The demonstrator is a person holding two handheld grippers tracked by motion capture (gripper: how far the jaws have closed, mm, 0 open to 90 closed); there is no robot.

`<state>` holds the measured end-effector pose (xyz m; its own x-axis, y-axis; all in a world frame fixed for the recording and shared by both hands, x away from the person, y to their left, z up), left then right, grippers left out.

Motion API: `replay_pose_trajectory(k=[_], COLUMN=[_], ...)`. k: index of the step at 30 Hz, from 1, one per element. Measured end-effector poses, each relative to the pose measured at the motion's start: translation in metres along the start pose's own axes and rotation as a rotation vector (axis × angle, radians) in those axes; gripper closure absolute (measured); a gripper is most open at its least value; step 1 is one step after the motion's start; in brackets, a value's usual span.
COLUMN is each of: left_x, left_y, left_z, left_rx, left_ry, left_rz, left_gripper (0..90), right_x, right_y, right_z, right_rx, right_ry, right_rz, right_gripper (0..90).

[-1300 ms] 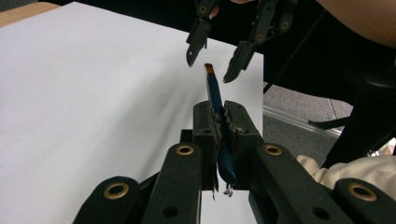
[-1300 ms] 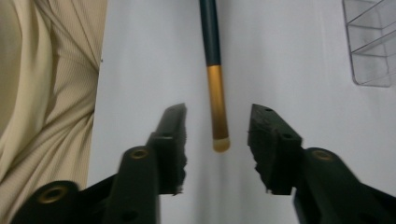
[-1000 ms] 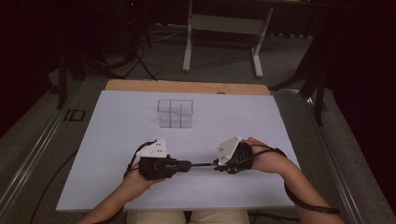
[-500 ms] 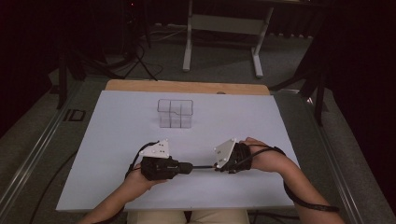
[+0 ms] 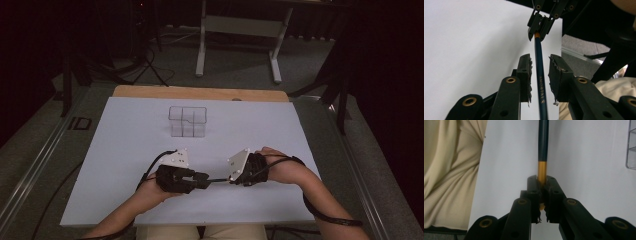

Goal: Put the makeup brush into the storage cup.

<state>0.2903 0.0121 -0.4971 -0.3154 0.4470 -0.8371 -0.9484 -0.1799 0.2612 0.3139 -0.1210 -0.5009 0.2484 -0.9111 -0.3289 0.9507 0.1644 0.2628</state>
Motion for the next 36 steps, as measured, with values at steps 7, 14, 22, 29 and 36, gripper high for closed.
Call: replay_pose_trajectory(k=[7, 14, 22, 29, 36], left_x=[-0.002, 0.001, 0.006, 0.011, 0.015], left_y=[-0.002, -0.003, -0.001, -0.001, -0.003], left_z=[-0.006, -0.01, -0.008, -0.006, 0.0], left_rx=[-0.019, 0.003, 0.024, 0.022, 0.013], left_ry=[-0.055, -0.069, -0.074, -0.044, -0.026], left_rz=[0.007, 0.016, 0.013, 0.023, 0.024], left_gripper=[70.2, 82.1, 84.6, 84.7, 84.7], right_x=[-0.003, -0.007, -0.01, -0.012, -0.01], right_y=[0.001, 0.002, 0.0, -0.001, 0.003], right_z=[0.0, 0.0, 0.0, -0.002, 0.0], right_rx=[0.003, 0.004, -0.012, -0.004, 0.032], right_ry=[-0.007, -0.005, 0.01, 0.019, 0.065], right_rz=[-0.002, 0.001, 0.011, 0.007, -0.027], right_gripper=[83.7, 83.7, 83.5, 81.1, 74.8])
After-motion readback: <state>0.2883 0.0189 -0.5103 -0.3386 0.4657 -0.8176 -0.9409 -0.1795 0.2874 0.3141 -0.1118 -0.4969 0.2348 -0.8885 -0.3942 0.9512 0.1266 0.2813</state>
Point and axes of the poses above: each handheld gripper's, and its own axes: z roughly backward along the jaws, x roughly out of its underside, y roughly to its right, the point moved 9 cm from there along -z, roughly forward along the jaws, and after that the axes turned 6 degrees about x, right-handed, at the moved point
